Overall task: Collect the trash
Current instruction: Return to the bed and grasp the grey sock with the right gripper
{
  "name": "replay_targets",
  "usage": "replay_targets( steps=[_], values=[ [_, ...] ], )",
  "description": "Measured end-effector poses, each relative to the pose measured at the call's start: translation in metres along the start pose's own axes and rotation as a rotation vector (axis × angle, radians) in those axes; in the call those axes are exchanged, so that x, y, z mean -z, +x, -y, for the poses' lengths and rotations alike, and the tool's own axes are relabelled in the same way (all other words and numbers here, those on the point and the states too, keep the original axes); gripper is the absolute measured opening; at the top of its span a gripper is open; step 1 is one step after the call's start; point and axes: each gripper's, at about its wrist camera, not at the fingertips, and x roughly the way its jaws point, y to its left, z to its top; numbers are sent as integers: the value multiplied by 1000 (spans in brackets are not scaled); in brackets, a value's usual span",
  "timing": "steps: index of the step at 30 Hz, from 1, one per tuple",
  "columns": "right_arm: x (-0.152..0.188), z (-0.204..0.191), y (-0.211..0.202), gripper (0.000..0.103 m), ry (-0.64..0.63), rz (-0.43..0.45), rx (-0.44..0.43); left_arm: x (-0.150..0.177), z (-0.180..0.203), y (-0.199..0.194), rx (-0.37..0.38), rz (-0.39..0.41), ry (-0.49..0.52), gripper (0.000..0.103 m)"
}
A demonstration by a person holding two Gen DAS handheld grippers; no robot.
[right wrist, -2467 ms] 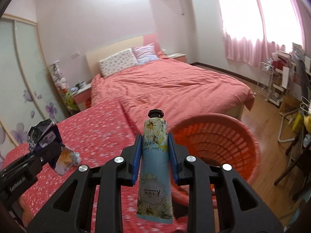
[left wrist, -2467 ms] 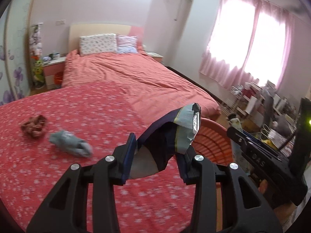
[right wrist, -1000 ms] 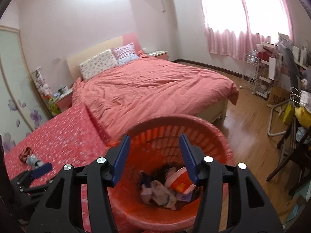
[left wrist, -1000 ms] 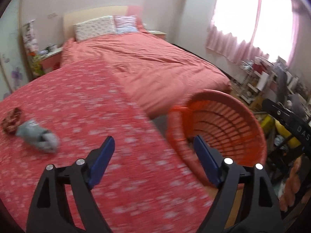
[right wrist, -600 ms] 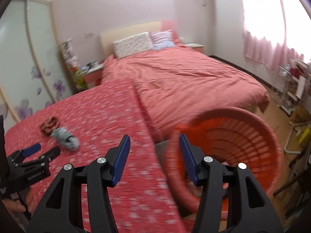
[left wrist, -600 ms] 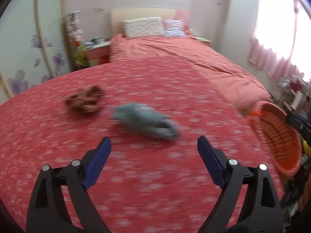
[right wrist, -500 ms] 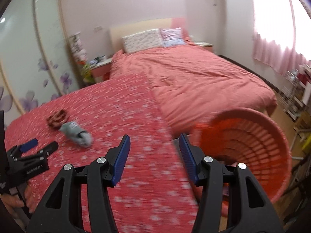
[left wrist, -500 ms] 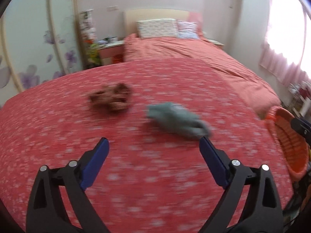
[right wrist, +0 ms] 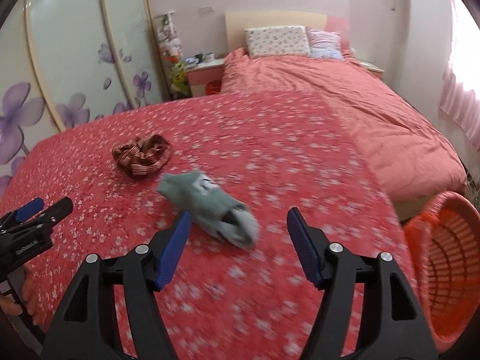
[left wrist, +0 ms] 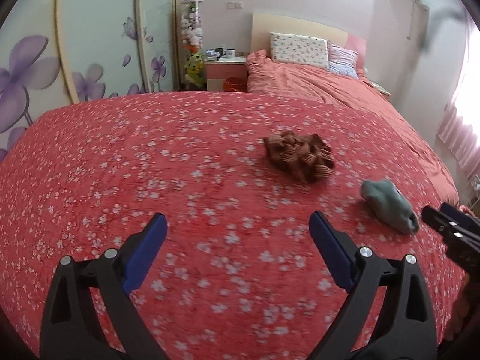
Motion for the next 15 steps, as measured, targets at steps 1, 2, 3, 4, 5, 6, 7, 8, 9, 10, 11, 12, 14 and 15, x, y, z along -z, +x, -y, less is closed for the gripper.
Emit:
replay_targets(
  steps=[1, 2, 3, 4, 5, 6, 7, 8, 9, 10, 11, 12, 14, 15],
  values=[
    [-3, -6, 8, 68, -11, -11, 3, -2, -4, 2, 0, 0, -7, 94],
    [-4, -8, 10, 68, -16, -14, 4, -2, -4, 2, -1, 1, -9, 94],
    [-6, -10, 13, 69, -21, -19, 8, -3, -7, 4, -2, 1, -9, 94],
    [-8, -12, 16, 70, -27, -24, 10, -3, -9, 6, -3, 0, -8, 94],
    [-9, -14, 19, 71, -32, -28, 10, -3, -10, 9, -3, -2, -7, 94],
    [-10, -18, 24, 72, -39, -32, 14, -4, -10, 10, -3, -4, -7, 94],
    [-10, -20, 27, 72, -48, -41, 23, -4, -12, 12, -2, -5, -7, 94],
    [-10, -22, 31, 72, -57, -53, 32, -4, -12, 14, 0, -7, -7, 94],
    [-10, -22, 33, 72, -62, -62, 38, -5, -12, 16, 0, -8, -8, 94],
    [-10, -24, 37, 72, -70, -77, 43, -6, -12, 17, 1, -9, -8, 94],
    [-9, -24, 39, 68, -72, -89, 44, -6, -12, 18, 3, -9, -8, 94],
    [-8, -25, 42, 56, -71, -96, 45, -7, -11, 20, 4, -9, -9, 94],
    [-5, -22, 45, 37, -49, -121, 41, -9, -10, 24, 9, -8, -9, 94],
    [-5, -18, 44, 25, -33, -127, 25, -11, -7, 25, 12, -7, -8, 94]
  ],
)
